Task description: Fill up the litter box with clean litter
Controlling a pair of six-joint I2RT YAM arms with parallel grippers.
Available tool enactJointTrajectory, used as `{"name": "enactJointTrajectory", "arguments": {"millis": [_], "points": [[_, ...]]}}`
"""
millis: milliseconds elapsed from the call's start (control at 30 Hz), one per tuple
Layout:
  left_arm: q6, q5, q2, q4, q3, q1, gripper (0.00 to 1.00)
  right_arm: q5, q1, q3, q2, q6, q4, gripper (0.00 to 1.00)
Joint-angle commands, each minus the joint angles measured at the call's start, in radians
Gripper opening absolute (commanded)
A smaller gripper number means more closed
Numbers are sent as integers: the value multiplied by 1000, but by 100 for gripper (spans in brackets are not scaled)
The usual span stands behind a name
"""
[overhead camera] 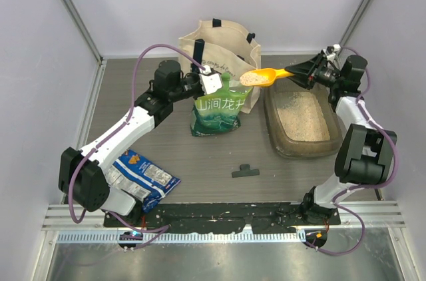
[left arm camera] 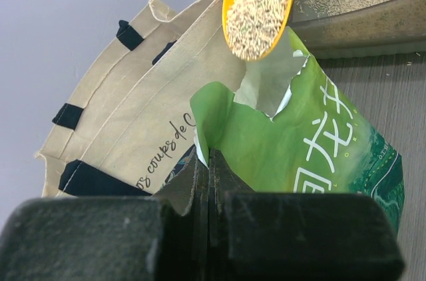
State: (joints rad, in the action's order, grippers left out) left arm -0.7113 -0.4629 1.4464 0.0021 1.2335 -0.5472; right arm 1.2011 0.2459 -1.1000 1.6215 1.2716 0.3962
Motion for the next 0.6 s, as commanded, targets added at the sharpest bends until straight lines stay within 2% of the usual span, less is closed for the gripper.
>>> {"name": "enactJointTrajectory", "arguments": {"millis": [0,233,467,567], "points": [[-11,21,-31,185,34,12,0,38,41,3,-100,25,47,1],[-8,20,-12,190,44,12,0,92,182,117,-199,38,40,1],[-1,1,5,199,50,12,0,144,398,180,-265,32,33,1],[6,-6,11,203,52,10,0,179,489,177,-256,-88,-61,1]]}}
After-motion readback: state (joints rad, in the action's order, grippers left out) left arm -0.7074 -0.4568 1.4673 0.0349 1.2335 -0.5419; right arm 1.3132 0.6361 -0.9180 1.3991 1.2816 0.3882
